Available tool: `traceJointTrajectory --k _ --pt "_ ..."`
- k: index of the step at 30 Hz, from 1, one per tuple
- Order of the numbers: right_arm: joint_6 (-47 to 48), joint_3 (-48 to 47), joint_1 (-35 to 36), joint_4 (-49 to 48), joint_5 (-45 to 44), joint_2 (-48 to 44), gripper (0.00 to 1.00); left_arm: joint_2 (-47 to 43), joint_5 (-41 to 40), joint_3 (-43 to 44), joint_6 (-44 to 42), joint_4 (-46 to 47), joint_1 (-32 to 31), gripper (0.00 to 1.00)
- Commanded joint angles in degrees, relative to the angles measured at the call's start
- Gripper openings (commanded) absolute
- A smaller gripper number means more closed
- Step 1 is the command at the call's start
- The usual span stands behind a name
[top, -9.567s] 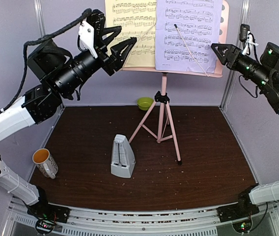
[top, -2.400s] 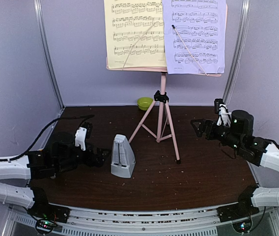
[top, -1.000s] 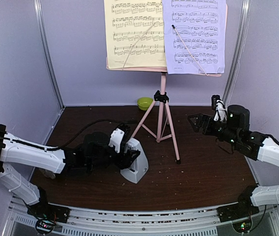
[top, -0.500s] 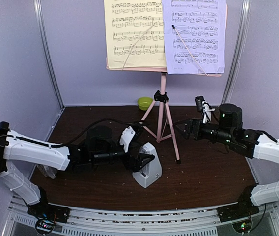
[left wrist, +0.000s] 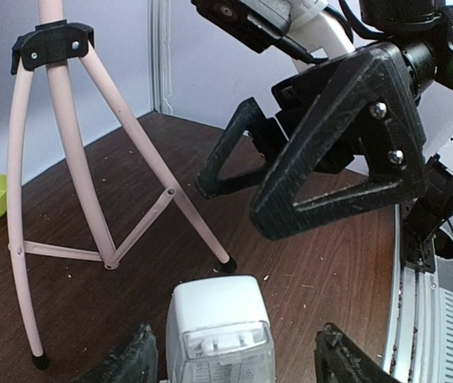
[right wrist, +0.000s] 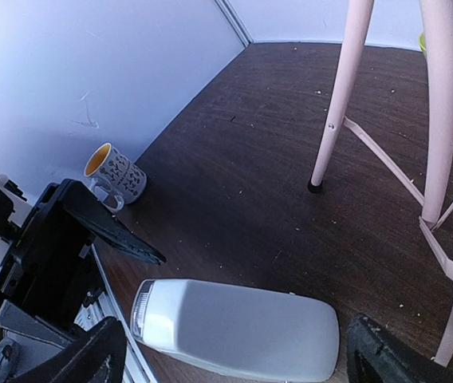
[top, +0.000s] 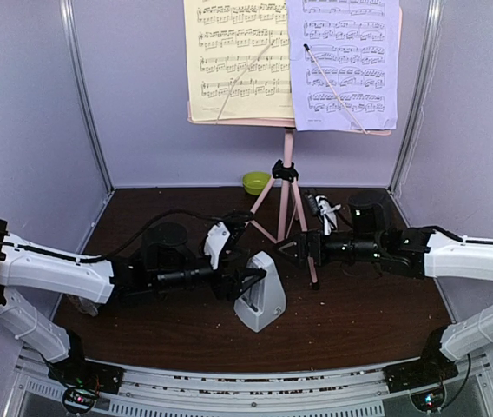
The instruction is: Set up the instrument practice props
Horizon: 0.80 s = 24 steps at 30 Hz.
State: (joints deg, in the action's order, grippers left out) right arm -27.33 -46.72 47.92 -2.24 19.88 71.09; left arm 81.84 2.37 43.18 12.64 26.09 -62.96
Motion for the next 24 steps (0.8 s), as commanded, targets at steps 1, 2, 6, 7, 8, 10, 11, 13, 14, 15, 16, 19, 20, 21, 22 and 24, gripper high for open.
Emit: traceJointTrajectory --k 1,2,6,7,8,10,11,13,14,15,16,19,20,21,22,24 --pt "-0.3 -1.9 0.6 -0.7 1.1 1.9 0.96 1.8 -0.7 -0.3 1.3 3.5 -0.1 0.69" --pt "-0.3 -1.9 0.7 -0.8 1.1 2.4 0.95 2.3 -0.7 0.1 1.3 3.0 -0.1 0.69" --pt "-0.3 -1.7 0.8 -1.6 1.2 4.1 0.95 3.4 -0.4 1.3 1.2 2.4 -0.2 0.65" --pt "-0.3 -1.7 0.9 -1.8 1.4 4.5 0.94 3.4 -0.4 1.3 1.3 2.5 -0.2 0.64" --pt "-0.3 -1.7 0.9 -2.1 1.5 4.9 0.94 3.5 -0.5 1.3 1.2 2.4 -0.2 0.62" --pt "-0.5 -1.9 1.0 -2.6 1.9 5.6 0.94 3.5 -0.8 1.2 1.2 2.3 -0.2 0.59" --pt "-0.6 -1.9 1.1 -2.8 1.9 5.9 0.94 3.5 -0.9 1.1 1.2 2.3 -0.2 0.58" --pt "-0.6 -2.0 1.4 -3.0 2.0 6.5 0.94 3.4 -1.1 1.1 1.2 2.2 -0.2 0.57" --pt "-0.6 -2.0 1.4 -3.0 2.0 6.7 0.94 3.3 -1.4 0.9 1.2 2.1 -0.2 0.56" --pt "-0.6 -1.9 1.5 -3.0 2.0 7.0 0.94 3.1 -1.8 0.8 1.2 2.1 -0.2 0.56" --pt "-0.6 -1.8 1.5 -2.9 1.9 7.2 0.94 2.8 -2.2 0.7 1.2 2.0 -0.2 0.55" --pt "-0.3 -1.1 1.5 -3.0 1.6 7.8 0.93 2.0 -3.3 0.7 1.0 1.6 -0.2 0.52" --pt "-0.1 -0.8 1.5 -3.0 1.4 8.0 0.93 1.9 -3.4 0.9 0.8 1.4 -0.2 0.52" --pt "0.1 -0.5 1.5 -3.0 1.1 8.2 0.93 1.7 -3.4 1.0 0.6 1.2 -0.2 0.51" --pt "0.4 -0.2 1.6 -3.0 0.7 8.5 0.93 1.5 -3.5 1.0 0.4 1.2 -0.2 0.49" --pt "1.2 0.5 1.6 -2.6 -0.1 9.1 0.93 1.1 -3.3 0.8 0.2 1.4 -0.2 0.45"
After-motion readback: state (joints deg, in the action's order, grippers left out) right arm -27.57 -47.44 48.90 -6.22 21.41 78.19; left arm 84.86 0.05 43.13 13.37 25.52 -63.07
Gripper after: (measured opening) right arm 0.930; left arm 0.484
